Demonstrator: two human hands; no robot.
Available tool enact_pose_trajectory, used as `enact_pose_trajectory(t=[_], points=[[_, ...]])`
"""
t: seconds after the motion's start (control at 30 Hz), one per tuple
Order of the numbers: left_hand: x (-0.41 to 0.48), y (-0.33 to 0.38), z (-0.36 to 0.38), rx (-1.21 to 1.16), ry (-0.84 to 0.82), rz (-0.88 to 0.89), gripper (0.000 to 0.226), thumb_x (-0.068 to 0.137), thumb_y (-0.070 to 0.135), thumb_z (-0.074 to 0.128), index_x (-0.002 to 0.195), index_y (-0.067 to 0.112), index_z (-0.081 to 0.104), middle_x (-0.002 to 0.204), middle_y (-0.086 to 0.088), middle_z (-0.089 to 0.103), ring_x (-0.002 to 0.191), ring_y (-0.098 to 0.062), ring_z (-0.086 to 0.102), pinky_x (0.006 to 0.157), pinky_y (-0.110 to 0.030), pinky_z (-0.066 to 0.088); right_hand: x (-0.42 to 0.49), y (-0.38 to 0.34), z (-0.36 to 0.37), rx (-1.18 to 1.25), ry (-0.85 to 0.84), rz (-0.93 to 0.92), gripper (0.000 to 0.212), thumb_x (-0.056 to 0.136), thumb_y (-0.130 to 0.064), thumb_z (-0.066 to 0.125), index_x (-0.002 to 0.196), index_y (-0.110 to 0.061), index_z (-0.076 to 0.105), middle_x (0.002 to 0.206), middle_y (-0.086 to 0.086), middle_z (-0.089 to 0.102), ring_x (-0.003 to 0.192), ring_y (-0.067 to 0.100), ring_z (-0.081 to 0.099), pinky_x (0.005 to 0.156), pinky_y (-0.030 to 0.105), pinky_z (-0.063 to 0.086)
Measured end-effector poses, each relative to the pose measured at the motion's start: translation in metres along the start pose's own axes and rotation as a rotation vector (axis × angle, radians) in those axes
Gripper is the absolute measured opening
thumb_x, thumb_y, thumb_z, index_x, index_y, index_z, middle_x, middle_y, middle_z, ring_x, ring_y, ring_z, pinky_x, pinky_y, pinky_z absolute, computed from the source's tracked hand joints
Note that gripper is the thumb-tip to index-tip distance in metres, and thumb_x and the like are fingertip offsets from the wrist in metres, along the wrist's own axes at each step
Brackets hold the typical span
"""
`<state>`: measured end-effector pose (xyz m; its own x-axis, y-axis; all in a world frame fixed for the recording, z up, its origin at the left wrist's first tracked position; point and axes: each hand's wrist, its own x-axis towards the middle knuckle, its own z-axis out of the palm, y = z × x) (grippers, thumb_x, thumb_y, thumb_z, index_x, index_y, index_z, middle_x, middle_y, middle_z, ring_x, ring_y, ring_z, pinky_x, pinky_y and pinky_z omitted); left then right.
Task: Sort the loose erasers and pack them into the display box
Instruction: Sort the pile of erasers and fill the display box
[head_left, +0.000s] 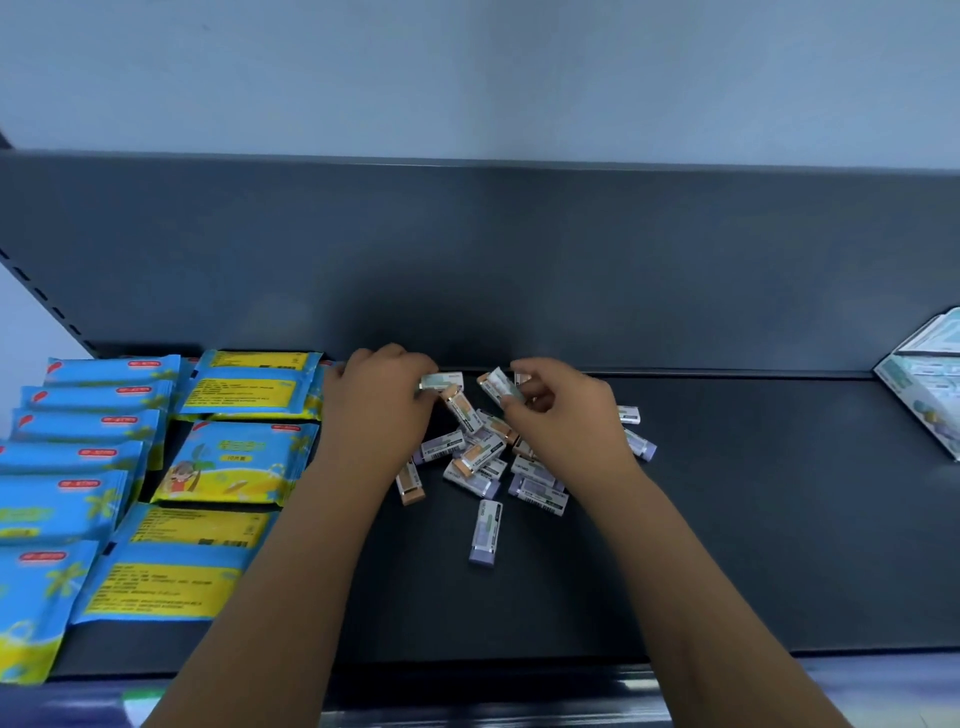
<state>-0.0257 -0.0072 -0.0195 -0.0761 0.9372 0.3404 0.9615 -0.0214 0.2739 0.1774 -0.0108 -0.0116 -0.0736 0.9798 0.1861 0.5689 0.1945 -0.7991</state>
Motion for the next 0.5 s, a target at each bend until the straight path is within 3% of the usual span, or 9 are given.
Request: enact_pose_trajectory(t=[0.07,0.13,0.33,0.5], points=[[-0.004,-0.001,-0.006,-0.043,0.020,0.011,0.018,0.085,0.026,0.068,0.102,0.027,0.073,0.096,0.001,0.067,0.094,-0.030,0.057,0.079,-0.043,0.049,-0.004,0.001,-0.003,0.056,-0.015,0.018,0.055,0.085,-0.019,0.070,0.134,-0.040,0.056,0.082,-0.011,0.062,0.071,0.005,0.060,0.069,0.025,0.056],[-0.010,-0.001,-0.008,-0.095,0.040,0.009,0.021,0.084,0.022,0.071,0.105,0.023,0.074,0.099,-0.001,0.069,0.093,-0.031,0.058,0.076,-0.042,0.050,-0.008,0.001,-0.008,0.066,-0.031,0.041,0.061,0.086,-0.016,0.065,0.136,-0.046,0.051,0.075,-0.006,0.059,0.061,0.009,0.057,0.060,0.026,0.055],[-0.027,-0.001,-0.004,-0.190,0.026,-0.027,0.026,0.087,0.025,0.070,0.113,0.023,0.071,0.105,0.001,0.070,0.093,-0.026,0.061,0.078,-0.043,0.053,-0.006,0.006,-0.012,-0.203,-0.101,0.074,0.014,0.085,-0.022,0.067,0.097,-0.029,0.071,0.073,-0.008,0.063,0.056,0.013,0.066,0.059,0.037,0.059],[-0.037,0.008,-0.002,-0.271,-0.003,-0.036,0.023,0.087,0.024,0.072,0.110,0.024,0.073,0.104,0.004,0.069,0.100,-0.023,0.057,0.082,-0.040,0.051,-0.006,0.011,-0.017,-0.427,-0.096,0.007,0.019,0.087,-0.036,0.065,0.088,-0.018,0.072,0.079,0.000,0.063,0.067,0.016,0.061,0.064,0.035,0.055]])
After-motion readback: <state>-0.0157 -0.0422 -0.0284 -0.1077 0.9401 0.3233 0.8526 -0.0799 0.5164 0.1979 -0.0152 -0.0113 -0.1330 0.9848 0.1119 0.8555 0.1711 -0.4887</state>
